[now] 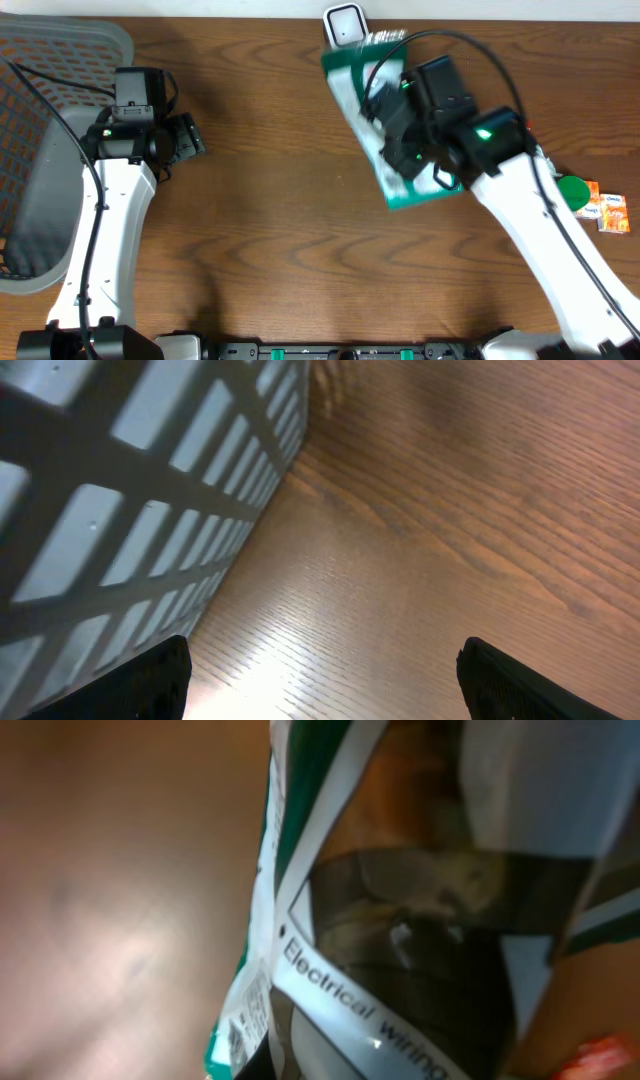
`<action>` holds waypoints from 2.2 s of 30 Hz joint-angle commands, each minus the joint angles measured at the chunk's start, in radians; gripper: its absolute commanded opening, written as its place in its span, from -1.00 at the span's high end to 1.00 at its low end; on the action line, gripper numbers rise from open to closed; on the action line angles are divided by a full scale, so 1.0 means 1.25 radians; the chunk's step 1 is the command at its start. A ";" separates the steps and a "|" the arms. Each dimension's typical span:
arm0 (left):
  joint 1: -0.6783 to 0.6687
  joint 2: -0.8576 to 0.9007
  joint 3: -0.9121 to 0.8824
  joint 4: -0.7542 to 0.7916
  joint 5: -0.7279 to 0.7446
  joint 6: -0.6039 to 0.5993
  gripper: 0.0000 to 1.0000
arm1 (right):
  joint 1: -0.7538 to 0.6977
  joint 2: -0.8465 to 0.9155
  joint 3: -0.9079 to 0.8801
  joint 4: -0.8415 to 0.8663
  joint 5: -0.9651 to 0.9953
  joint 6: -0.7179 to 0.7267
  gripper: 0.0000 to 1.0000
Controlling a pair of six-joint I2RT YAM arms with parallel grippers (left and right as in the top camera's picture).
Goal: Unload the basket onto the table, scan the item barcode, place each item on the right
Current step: 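Release the left gripper and carry the pack up toward the scanner with the right, then hold the gloves pack in front of the white scanner with the right gripper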
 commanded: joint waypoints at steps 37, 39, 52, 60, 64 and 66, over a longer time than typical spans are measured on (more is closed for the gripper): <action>0.005 0.000 0.002 -0.002 -0.020 -0.006 -0.74 | 0.134 0.480 0.363 0.632 0.533 -0.973 0.98; 0.005 0.000 0.002 -0.002 -0.020 -0.006 -0.74 | 0.124 0.540 0.363 0.718 0.533 -1.008 0.98; 0.005 0.000 0.002 -0.002 -0.020 -0.006 -0.75 | 0.037 0.813 0.363 1.129 0.419 -1.048 0.98; 0.005 0.000 0.002 -0.002 -0.020 -0.006 -0.75 | 0.025 0.850 0.363 1.106 0.371 -0.879 0.99; 0.005 0.000 0.002 -0.002 -0.020 -0.006 -0.75 | 0.027 0.849 0.367 1.191 0.359 -0.935 0.98; 0.005 0.000 0.002 -0.002 -0.020 -0.006 -0.75 | 0.028 0.850 0.372 1.195 0.348 -0.952 0.98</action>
